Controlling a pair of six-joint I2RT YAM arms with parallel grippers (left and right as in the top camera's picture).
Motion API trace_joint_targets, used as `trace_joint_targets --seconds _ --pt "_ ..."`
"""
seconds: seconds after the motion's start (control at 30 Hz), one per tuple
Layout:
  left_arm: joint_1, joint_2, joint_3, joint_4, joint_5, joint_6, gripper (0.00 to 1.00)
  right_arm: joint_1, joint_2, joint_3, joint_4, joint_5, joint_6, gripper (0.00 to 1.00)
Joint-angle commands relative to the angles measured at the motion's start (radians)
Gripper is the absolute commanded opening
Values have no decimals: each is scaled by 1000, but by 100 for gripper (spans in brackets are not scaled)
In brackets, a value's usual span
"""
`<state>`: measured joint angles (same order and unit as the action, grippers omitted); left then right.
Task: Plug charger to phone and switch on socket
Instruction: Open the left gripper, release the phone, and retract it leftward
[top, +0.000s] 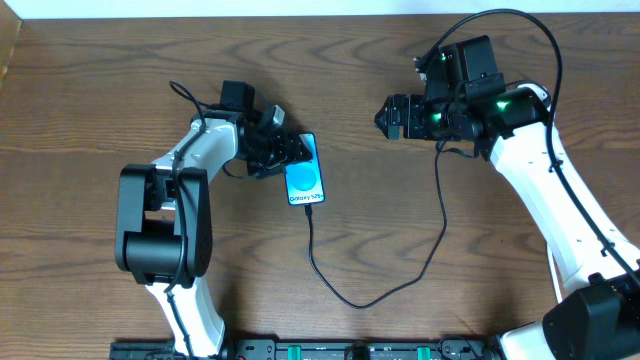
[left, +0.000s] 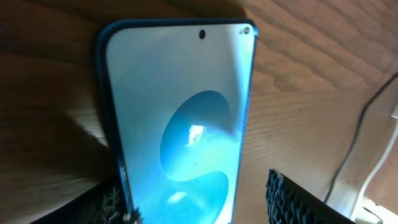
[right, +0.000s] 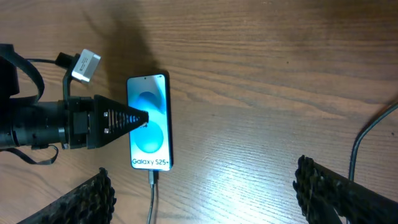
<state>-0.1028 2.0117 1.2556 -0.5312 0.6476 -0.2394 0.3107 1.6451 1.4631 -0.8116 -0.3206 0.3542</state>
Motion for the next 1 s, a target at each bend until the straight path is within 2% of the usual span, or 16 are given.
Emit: trace_joint_targets --seconds 0.0,0.47,0.97 --pt "5 40 -35 -19 -197 0 71 5 -11 4 -5 5 -15 92" --pt "6 -4 -34 -56 -302 -1 71 5 -11 4 -5 8 -15 92" --pt "19 -328 -34 -129 -320 -1 71 5 -11 4 -15 28 -15 92"
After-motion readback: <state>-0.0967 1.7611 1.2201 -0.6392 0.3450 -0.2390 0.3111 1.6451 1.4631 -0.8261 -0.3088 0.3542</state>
